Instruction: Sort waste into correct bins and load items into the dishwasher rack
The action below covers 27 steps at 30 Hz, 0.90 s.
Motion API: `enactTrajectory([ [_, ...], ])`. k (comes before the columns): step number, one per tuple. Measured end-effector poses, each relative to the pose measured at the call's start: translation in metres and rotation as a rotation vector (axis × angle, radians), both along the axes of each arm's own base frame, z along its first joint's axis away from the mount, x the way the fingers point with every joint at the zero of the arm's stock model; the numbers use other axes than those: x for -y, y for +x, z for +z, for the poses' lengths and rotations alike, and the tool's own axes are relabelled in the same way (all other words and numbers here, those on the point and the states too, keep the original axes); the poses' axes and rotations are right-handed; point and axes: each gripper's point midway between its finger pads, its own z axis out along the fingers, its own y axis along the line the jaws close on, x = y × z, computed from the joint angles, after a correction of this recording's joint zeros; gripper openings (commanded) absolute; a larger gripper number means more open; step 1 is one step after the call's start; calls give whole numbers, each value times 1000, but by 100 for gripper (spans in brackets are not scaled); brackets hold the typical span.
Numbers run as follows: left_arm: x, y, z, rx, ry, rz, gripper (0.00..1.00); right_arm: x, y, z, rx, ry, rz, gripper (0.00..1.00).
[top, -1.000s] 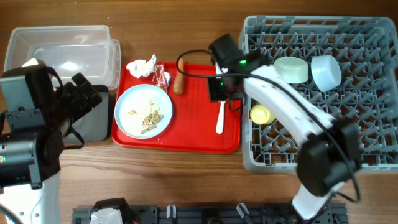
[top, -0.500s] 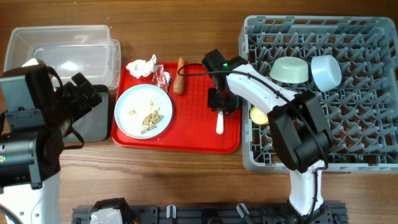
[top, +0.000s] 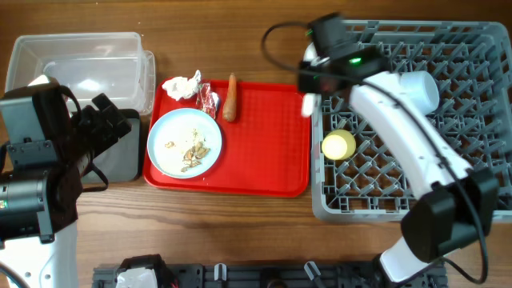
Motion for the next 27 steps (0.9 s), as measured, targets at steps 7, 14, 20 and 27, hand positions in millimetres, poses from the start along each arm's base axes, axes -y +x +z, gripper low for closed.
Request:
enactTrajectory([
  [7, 0, 0, 0, 0, 0, 0, 100, 55, 25, -32, -23, -108, 18, 46],
  [14, 0, 0, 0, 0, 0, 0, 100, -12, 5, -22, -29, 33, 193, 59],
  [20, 0, 0, 0, 0, 0, 0, 100, -115, -26, 12, 38, 194, 313, 64],
  [27, 0, 0, 0, 0, 0, 0, 100, -192, -22, -83, -20, 187, 251, 61],
])
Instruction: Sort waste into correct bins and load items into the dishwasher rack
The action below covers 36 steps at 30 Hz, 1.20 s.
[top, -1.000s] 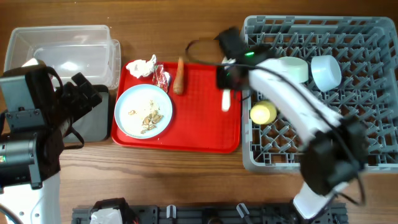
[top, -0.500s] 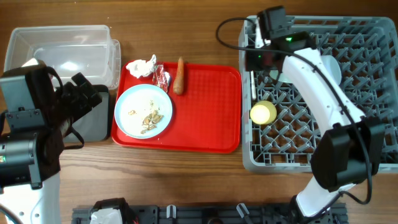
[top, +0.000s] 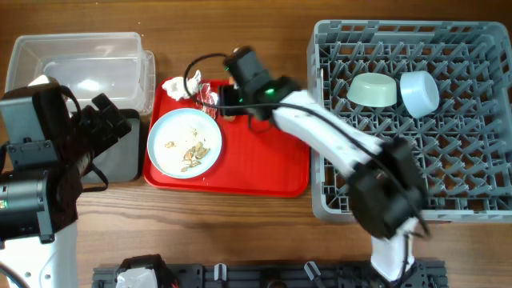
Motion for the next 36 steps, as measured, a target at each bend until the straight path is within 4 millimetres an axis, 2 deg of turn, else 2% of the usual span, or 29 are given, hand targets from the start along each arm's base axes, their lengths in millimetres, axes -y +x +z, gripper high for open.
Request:
enactTrajectory([
  [1, 0, 0, 0, 0, 0, 0, 100, -2, 1, -25, -30, -17, -14, 61],
  [4, 0, 0, 0, 0, 0, 0, 100, 0, 0, -63, -84, -52, -39, 58],
  [7, 0, 0, 0, 0, 0, 0, 100, 8, -6, -65, -103, -89, -36, 61],
  [9, 0, 0, 0, 0, 0, 0, 100, 10, -8, -53, -88, -100, -11, 67],
  [10, 0, 0, 0, 0, 0, 0, 100, 11, -8, -37, -64, -96, 8, 68],
  [12, 0, 0, 0, 0, 0, 0, 100, 13, -10, 48, 84, -39, 74, 71],
  [13, 0, 0, 0, 0, 0, 0, 100, 17, -13, 64, 105, -31, 81, 72],
  [14, 0, 1, 1, 5, 0, -1, 100, 23, -17, 89, 143, -21, 85, 72],
  [15, -1, 8, 7, 43, 3, 0, 100, 39, -23, 122, 188, -15, 74, 71],
  [16, 0, 10, 9, 54, 1, -4, 100, 50, -24, 140, 216, -8, 57, 71],
  [19, 4, 14, 12, 75, -16, -22, 100, 96, -26, 173, 256, -33, -7, 70],
  [21, 10, 20, 16, 106, -39, -48, 100, 127, -26, 200, 321, -51, -37, 73],
  [24, 17, 24, 19, 127, -66, -78, 100, 149, -41, 249, 458, -49, -30, 89],
  [25, 18, 24, 19, 127, -71, -82, 100, 154, -49, 264, 499, -43, -24, 100],
  [28, 20, 24, 19, 128, -82, -93, 100, 171, -80, 313, 627, 6, -31, 100],
  [31, 21, 25, 19, 128, -85, -96, 100, 180, -96, 334, 668, 60, -63, 100],
  [36, 22, 25, 19, 129, -87, -98, 100, 179, -95, 328, 619, 99, -110, 100],
])
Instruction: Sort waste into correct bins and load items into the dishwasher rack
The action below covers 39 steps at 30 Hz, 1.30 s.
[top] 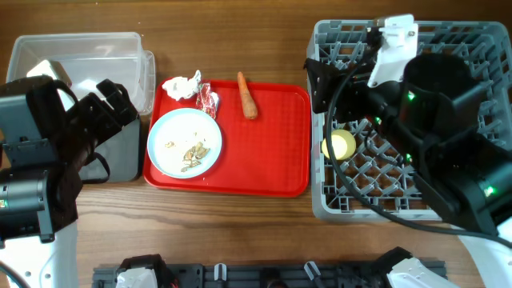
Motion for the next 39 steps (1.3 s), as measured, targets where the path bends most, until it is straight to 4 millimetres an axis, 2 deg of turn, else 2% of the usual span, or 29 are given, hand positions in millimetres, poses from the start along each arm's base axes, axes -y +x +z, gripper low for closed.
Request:
enactTrajectory([
  [2, 0, 0, 0, 0, 0, 0, 100, 1, -1, -11, -39, -24, -2, 100],
  [6, 0, 0, 0, 1, 0, 0, 100, 13, -15, -55, -204, -145, -11, 100],
  [8, 0, 0, 0, 1, 0, 0, 100, 20, -17, -61, -223, -182, -34, 100],
  [10, 0, 0, 0, 1, 0, 0, 100, 30, -16, -58, -203, -209, -76, 100],
  [13, 0, 0, 0, 1, 0, 0, 100, 52, -17, -43, -114, -188, -154, 100],
  [16, 0, 0, 0, 1, 0, 0, 100, 93, -24, -25, 26, -99, -276, 100],
  [18, 0, 0, 0, 2, 0, -1, 100, 114, -29, -24, 94, -53, -334, 100],
  [19, 0, 0, 0, 1, 0, -1, 100, 123, -30, -29, 134, -26, -356, 100],
  [22, 0, 0, 0, 0, 0, -1, 100, 141, -33, -74, 177, 1, -398, 100],
  [24, 0, 0, 0, 0, -1, -1, 100, 144, -33, -108, 194, 8, -403, 100],
  [25, 0, 0, 0, 1, 0, -1, 100, 145, -35, -134, 197, 10, -402, 100],
  [28, 1, 0, 0, 0, -2, -3, 100, 145, -46, -184, 232, 22, -392, 100],
  [32, 1, 1, -1, -2, -2, -3, 100, 145, -59, -217, 331, 86, -394, 100],
  [35, 1, 1, 0, -1, -2, -3, 100, 145, -60, -242, 343, 108, -398, 100],
  [39, 1, 1, 0, -1, -2, -3, 100, 145, -60, -231, 418, 139, -395, 100],
])
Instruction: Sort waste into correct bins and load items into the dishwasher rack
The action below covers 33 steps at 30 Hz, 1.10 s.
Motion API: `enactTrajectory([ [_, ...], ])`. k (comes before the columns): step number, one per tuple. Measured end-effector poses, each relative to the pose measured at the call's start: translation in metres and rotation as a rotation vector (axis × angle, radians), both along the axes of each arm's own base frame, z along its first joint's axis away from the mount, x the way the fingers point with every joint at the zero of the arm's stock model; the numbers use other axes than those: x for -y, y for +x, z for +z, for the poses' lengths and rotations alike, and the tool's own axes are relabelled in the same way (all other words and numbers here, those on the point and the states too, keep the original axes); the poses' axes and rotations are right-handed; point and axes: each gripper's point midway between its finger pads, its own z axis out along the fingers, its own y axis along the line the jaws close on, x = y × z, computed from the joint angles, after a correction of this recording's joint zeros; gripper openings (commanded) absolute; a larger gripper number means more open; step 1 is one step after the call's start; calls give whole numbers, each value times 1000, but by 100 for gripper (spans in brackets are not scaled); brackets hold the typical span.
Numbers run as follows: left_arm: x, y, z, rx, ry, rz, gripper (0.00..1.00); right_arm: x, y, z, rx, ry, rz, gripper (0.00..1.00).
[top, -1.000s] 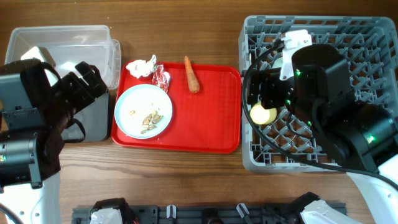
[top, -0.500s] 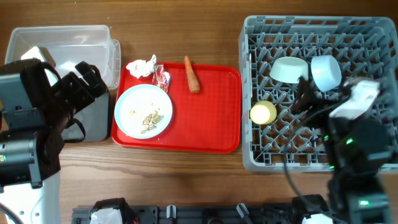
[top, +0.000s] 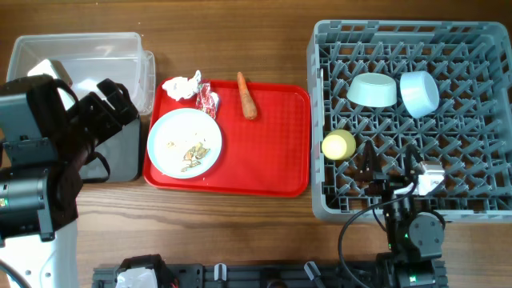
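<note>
On the red tray (top: 272,152) lie a white plate (top: 186,142) with food scraps, a crumpled white napkin (top: 182,85), a red-and-silver wrapper (top: 208,99) and a carrot (top: 246,95). The grey dishwasher rack (top: 320,120) holds a pale green bowl (top: 372,90), a light blue cup (top: 419,93) and a yellow cup (top: 338,145). My right gripper (top: 390,165) is low over the rack's front part, fingers apart with nothing between them. At the far left, my left gripper (top: 112,102) hangs over the bins; its jaws are not readable.
A clear plastic bin (top: 80,60) stands at the back left. A dark grey bin (top: 120,156) sits in front of it, partly under the left arm. The tray lies between the bins and the rack.
The right arm was raised, large in view over the rack; now it is drawn back to the rack's front edge, uncovering the bowl and cup. The left arm and the tray items are unchanged.
First the right arm reached over the rack's far left corner, and the carrot lay straight by the wrapper. Then its gripper was at the carrot. After that the carrot lay further right and tilted, the left gripper had shifted towards the clear bin, and the right arm was back over the rack.
</note>
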Motion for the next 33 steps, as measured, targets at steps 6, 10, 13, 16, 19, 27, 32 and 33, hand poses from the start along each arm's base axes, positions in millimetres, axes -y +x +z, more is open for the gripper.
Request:
enactTrajectory([
  [6, 0, 0, 0, 0, 0, 0, 100, 0, 0, -6, -23, 2, 1, 100],
  [10, 0, 0, 0, 0, 0, 0, 100, 0, 0, -6, -23, 5, 1, 100],
  [13, 0, 0, 0, 0, 0, 0, 100, 0, 0, -6, -23, 5, 1, 100],
  [16, 1, 0, 0, 0, -3, -3, 100, 0, 0, -6, -23, 5, 1, 100],
  [19, 12, 2, 1, 11, -64, -40, 100, 0, 0, -6, -23, 5, 1, 100],
  [27, 86, 60, -41, -42, -203, -244, 76, 0, 0, -6, -23, 5, 1, 100],
  [32, 138, 121, -164, -277, -128, -315, 80, 0, 0, -6, -24, 5, 2, 100],
  [33, 150, 131, -184, -289, -116, -333, 80, 0, 0, -6, -23, 6, 2, 100],
])
